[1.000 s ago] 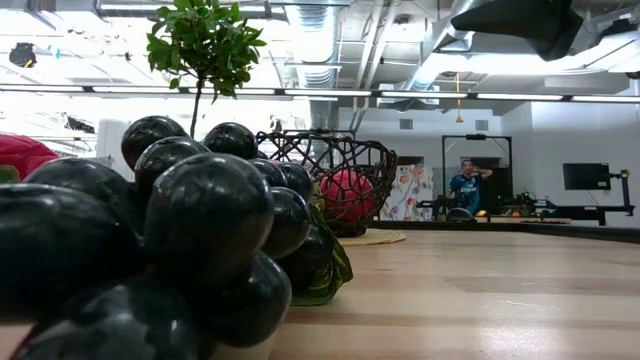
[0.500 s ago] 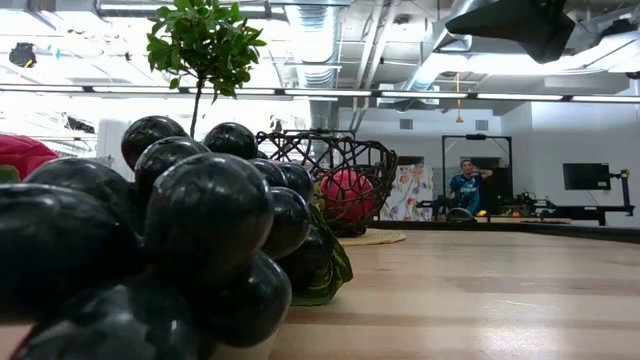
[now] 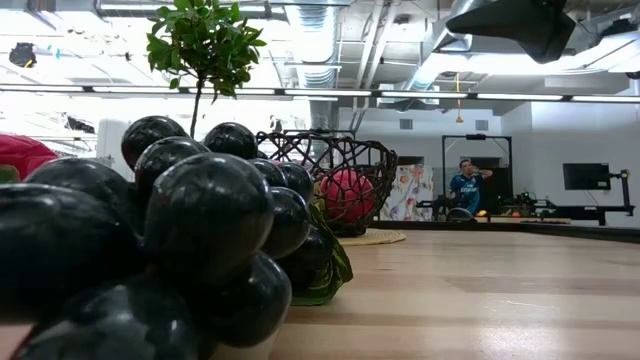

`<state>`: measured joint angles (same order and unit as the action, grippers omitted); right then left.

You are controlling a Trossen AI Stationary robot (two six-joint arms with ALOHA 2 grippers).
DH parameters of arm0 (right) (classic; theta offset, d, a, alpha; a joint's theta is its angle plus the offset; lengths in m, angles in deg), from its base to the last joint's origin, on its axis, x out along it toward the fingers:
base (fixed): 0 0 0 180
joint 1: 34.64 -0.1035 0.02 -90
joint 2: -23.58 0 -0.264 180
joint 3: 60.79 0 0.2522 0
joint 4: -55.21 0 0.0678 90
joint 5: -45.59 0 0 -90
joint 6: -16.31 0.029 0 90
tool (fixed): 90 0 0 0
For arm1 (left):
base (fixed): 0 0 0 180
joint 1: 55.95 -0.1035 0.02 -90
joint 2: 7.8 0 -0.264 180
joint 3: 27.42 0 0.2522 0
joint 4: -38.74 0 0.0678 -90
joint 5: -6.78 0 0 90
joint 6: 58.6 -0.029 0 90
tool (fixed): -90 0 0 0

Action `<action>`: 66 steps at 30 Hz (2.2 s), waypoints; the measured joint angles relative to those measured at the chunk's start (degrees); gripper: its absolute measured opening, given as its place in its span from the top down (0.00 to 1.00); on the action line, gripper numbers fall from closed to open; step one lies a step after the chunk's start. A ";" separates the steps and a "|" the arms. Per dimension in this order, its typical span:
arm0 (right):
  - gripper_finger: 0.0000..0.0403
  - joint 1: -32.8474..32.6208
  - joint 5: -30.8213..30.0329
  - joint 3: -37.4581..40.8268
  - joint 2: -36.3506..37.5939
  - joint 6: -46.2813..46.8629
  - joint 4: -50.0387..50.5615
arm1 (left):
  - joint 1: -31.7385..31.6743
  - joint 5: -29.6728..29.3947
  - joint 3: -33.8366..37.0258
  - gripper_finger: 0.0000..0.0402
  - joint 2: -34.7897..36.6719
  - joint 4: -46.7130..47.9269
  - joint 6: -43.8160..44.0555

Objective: Build produce basket
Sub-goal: Put the red tomato into the basket

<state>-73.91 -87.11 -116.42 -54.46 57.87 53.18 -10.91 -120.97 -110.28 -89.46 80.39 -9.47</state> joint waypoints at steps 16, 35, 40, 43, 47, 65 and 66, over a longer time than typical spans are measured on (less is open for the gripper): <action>0.07 -0.11 0.88 0.00 0.00 0.00 -0.06 | 2.37 4.32 0.00 0.14 0.00 10.19 11.45; 0.07 0.84 0.95 0.00 -0.02 -0.59 -0.12 | 4.80 2.40 0.00 0.14 0.00 10.24 13.07; 0.07 0.84 0.85 0.00 -1.11 -1.37 -1.73 | 4.86 2.40 0.00 0.14 0.00 10.20 13.87; 0.07 0.88 1.03 -0.08 -3.07 -4.24 -6.15 | 5.22 2.43 0.00 0.14 0.00 10.25 14.08; 0.07 1.79 2.40 -0.28 -7.72 -6.69 -11.98 | 5.29 2.73 0.00 0.14 -1.03 10.13 14.10; 0.07 8.65 5.54 -26.02 -32.88 -25.32 -5.72 | 5.70 6.01 0.00 0.14 -7.68 9.65 18.11; 0.07 9.22 5.52 -26.88 -33.98 -25.10 -5.45 | 5.79 6.00 0.00 0.14 -7.78 9.64 18.15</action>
<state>-64.68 -81.59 -143.29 -88.44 32.77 47.73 -5.13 -114.96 -110.28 -97.25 90.03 8.67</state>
